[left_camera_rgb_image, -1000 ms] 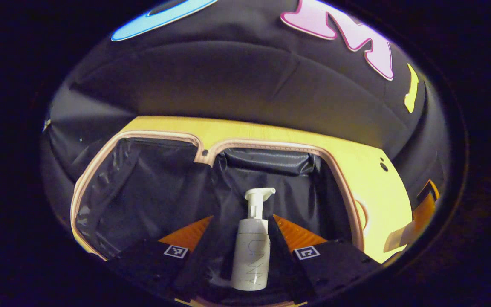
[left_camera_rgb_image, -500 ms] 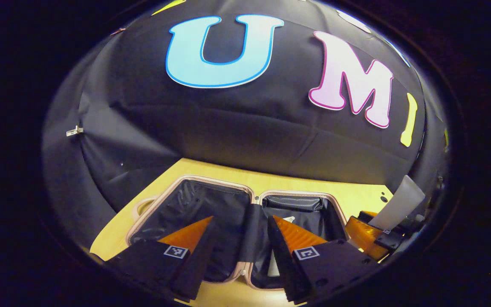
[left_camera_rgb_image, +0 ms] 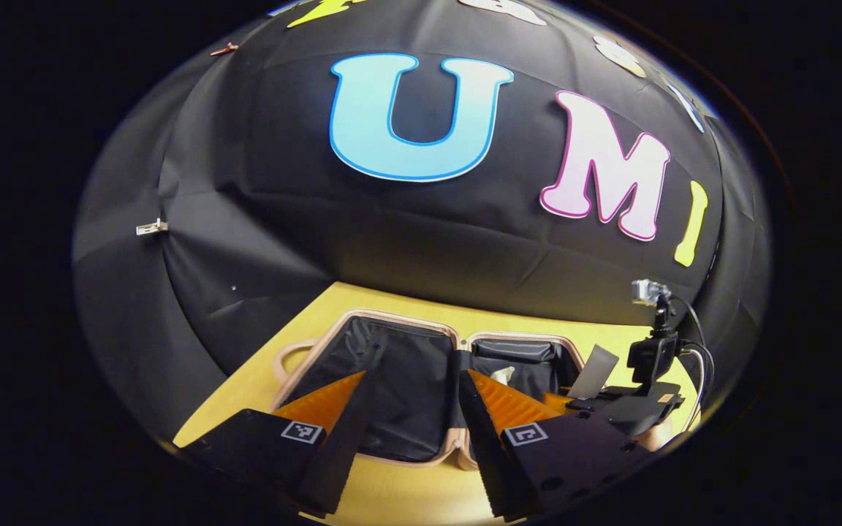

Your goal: First open the suitcase, pack the skin care products into it, and then close the suitcase.

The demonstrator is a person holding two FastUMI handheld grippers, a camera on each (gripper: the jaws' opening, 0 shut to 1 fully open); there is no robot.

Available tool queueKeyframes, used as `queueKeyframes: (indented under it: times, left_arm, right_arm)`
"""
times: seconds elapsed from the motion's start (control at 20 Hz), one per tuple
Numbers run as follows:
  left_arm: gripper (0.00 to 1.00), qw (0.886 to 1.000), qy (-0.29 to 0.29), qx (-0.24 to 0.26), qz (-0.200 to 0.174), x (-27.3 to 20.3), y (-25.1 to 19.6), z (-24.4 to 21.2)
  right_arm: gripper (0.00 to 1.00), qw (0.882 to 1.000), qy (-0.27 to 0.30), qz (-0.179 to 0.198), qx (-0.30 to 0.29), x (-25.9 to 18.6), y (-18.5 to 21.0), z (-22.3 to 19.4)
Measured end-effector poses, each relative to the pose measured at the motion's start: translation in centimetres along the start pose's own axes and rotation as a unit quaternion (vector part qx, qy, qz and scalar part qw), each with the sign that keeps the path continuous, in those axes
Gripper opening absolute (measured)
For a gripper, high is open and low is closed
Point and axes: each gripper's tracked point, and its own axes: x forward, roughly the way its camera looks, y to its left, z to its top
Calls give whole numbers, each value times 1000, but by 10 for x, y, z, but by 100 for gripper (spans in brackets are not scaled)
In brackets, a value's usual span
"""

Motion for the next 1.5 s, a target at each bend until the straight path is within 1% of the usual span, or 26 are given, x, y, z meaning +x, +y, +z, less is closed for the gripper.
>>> queueKeyframes:
  times: [0.05,0.1,0.15,0.25,0.3,0.35,0.4,0.45,0.5,0.55,0.6,0.65,0.7,0.75,0.8,0.85,0.9,0.95,1.05,1.2,1.25,1.3,1.45,1.5]
  left_arm:
    - [75,1000,-2,0,5,-3,6,1]
    - [75,1000,-3,1,8,-7,12,3]
    - [75,1000,-5,1,12,-10,17,4]
    - [75,1000,-6,1,21,-13,28,3]
    - [75,1000,-7,0,28,-14,34,3]
    - [75,999,-9,0,36,-14,42,1]
    - [75,999,-9,2,46,-13,52,-1]
    - [75,998,-8,5,57,-12,64,-4]
    - [75,997,-10,5,72,-10,77,-6]
    - [75,997,-15,4,77,-6,88,-5]
    - [75,997,-20,3,80,-2,98,-2]
    - [75,996,-26,1,86,2,108,-2]
    - [75,996,-32,0,88,9,119,1]
    - [75,996,-33,-1,89,16,130,2]
    - [75,995,-38,2,89,25,139,6]
    - [76,995,-33,2,91,35,151,5]
    - [78,994,-20,13,104,43,164,1]
    - [80,991,-11,26,128,47,182,0]
    - [81,992,8,37,123,73,201,-11]
    - [81,995,48,23,80,117,205,-30]
    - [85,995,63,25,73,128,211,-37]
    - [85,995,77,26,64,138,213,-39]
    - [84,989,136,34,36,166,225,-59]
    - [85,986,160,37,25,172,225,-65]
  right_arm:
    - [33,1000,7,-2,11,1,-1,-2]
    - [27,1000,3,-10,22,9,-4,4]
    - [40,999,21,-18,29,10,-5,2]
    - [39,998,45,-24,42,14,-5,-1]
    - [45,998,45,-25,42,13,-5,0]
    - [36,998,41,-24,40,12,-4,1]
    - [43,998,35,-30,31,8,-5,3]
    - [54,999,22,-31,23,0,-2,10]
    - [56,999,6,-32,11,-6,1,16]
    - [68,999,-13,-32,-1,-14,3,25]
    - [65,999,-34,-31,-13,-24,4,34]
    - [65,998,-55,-33,-23,-37,3,43]
    - [87,996,-75,-32,-30,-52,2,53]
    - [80,994,-95,-30,-35,-67,0,61]
    - [90,992,-113,-31,-40,-82,-2,66]
    - [91,990,-129,-32,-44,-98,-5,72]
    - [93,988,-140,-35,-51,-113,-10,74]
    - [94,987,-147,-32,-53,-124,-11,74]
    - [96,984,-160,-36,-62,-149,-19,76]
    - [96,981,-181,-37,-58,-179,-25,81]
    - [96,980,-187,-37,-59,-187,-25,83]
    - [96,979,-193,-33,-64,-196,-24,83]
    - [96,978,-187,-31,-85,-214,-21,72]
    - [96,978,-183,-31,-90,-217,-20,67]
